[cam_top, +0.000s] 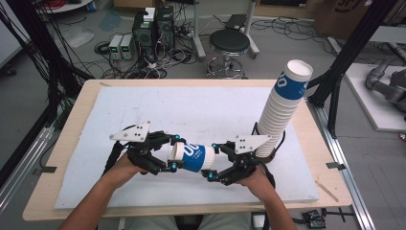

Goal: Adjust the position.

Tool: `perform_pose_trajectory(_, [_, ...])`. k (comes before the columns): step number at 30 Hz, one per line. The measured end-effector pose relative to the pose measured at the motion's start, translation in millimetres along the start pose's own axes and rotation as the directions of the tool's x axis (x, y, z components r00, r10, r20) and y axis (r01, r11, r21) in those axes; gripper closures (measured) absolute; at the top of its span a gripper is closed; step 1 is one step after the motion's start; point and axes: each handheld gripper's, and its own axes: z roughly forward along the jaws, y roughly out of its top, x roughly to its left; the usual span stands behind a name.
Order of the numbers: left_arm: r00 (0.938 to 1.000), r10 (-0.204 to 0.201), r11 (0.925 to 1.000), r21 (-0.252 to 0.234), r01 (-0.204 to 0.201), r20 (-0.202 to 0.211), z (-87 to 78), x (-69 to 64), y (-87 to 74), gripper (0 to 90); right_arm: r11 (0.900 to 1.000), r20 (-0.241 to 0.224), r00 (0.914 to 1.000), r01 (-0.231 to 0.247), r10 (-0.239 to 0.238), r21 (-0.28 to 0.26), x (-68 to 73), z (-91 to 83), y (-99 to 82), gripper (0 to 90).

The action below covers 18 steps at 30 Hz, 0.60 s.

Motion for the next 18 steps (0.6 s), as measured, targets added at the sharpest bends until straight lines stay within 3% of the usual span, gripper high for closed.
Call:
perform_pose_trajectory(1, [1.0,0.002,1.0,0.0,-0.002,0.0,-0.3,0.1,-0.2,31.3,0.9996,-0.002,0.9997,0.023,-0.023,-0.014,-1.6,0.5,0.1,25.5])
perform_pose_trajectory(2, [1.0,0.002,1.0,0.0,-0.002,-0.003,-0.5,-0.1,-0.5,31.4,0.9999,0.001,1.0,0.006,-0.006,-0.009,-0.4,-0.6,0.3,26.5])
perform_pose_trajectory(7, [0.9999,0.016,0.9999,0.006,-0.016,-0.002,-1.6,-0.9,-0.4,31.5,0.9994,0.002,0.9995,0.03,-0.03,-0.018,-1.1,-0.5,1.2,28.3])
perform_pose_trajectory(11, [0.9998,0.009,0.9997,0.023,-0.008,-0.016,-1.4,-2.5,-0.4,30.3,0.9998,0.002,0.9998,0.021,-0.021,0.007,0.2,-1.6,1.9,29.0])
perform_pose_trajectory(14, [0.9957,-0.05,0.9965,0.063,0.055,-0.078,0.6,-2.6,-0.1,10.9,0.9994,0.006,0.9995,0.031,-0.031,0.015,0.2,-1.5,3.2,29.0])
perform_pose_trajectory(15, [0.9947,-0.05,0.9957,0.074,0.057,-0.09,0.3,-3.2,0.2,11.0,0.9994,0.008,0.9999,0.01,-0.011,0.033,1.9,-2.6,3.7,29.0])
perform_pose_trajectory(18, [0.9952,-0.043,0.9953,0.083,0.05,-0.087,-2.8,-4.6,2.6,11.0,0.9985,0.011,0.9996,0.027,-0.027,0.048,0.8,-2.6,5.7,29.0])
